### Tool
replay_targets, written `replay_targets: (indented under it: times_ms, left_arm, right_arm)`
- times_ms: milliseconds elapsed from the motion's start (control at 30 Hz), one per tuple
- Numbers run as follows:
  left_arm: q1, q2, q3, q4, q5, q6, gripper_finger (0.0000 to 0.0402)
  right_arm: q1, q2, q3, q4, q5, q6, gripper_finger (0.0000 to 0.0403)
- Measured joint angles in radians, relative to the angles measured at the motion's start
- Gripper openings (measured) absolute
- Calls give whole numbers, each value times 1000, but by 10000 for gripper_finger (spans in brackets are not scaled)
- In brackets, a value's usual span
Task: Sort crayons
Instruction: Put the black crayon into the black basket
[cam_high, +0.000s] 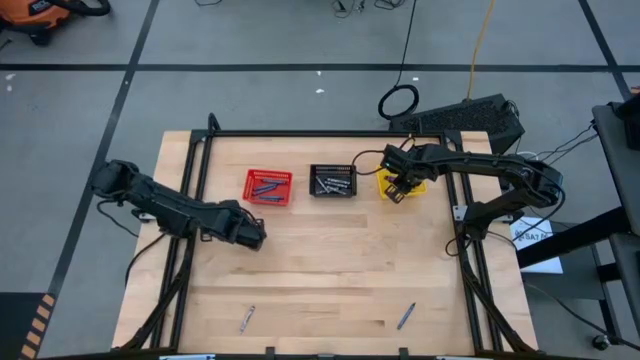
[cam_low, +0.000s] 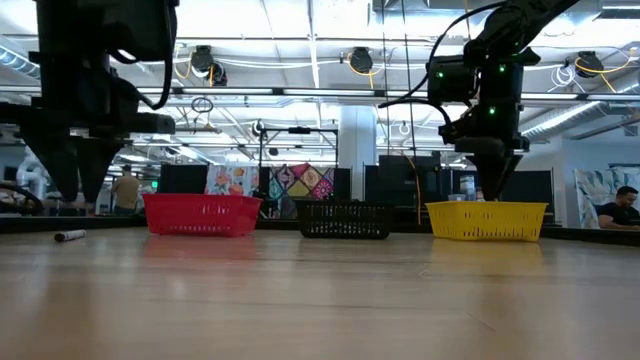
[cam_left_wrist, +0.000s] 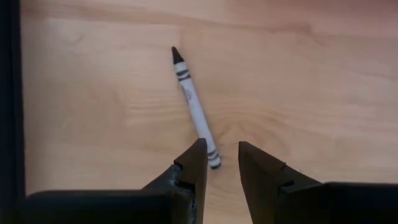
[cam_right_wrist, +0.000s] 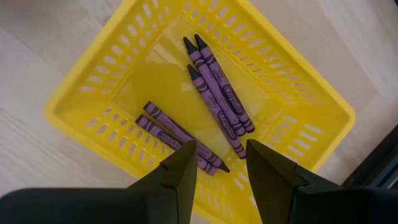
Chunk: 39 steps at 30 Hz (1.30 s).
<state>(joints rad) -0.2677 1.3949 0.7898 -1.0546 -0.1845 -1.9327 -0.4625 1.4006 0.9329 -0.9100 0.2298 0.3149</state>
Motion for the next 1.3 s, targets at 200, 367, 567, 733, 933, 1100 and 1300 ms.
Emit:
replay_targets:
  times_ms: [200,367,567,733,933,1100,1300]
  left_arm:
    - [42,0,-54,3,77,0,89]
    - [75,0,-142,151,133,8,89]
    - [92,-3,-177,282,106,82,89]
    - [87,-7,-175,232,124,91,89]
    - [49,-4,-130,183,66,303,89]
    - [49,-17,-46,103,44,647,89]
    - [71,-21,-29,106,108,1245,89]
  right_arm:
    - [0,0,0,-12,0,18,123]
    - [11,0,0,-34,1,26,123]
    - [38,0,0,-42,0,26,123]
    - [53,0,0,-42,1,26,123]
    - [53,0,0,-42,2,20,123]
    - [52,0,0,-41,2,18,123]
    - [52,0,0,-34,2,18,123]
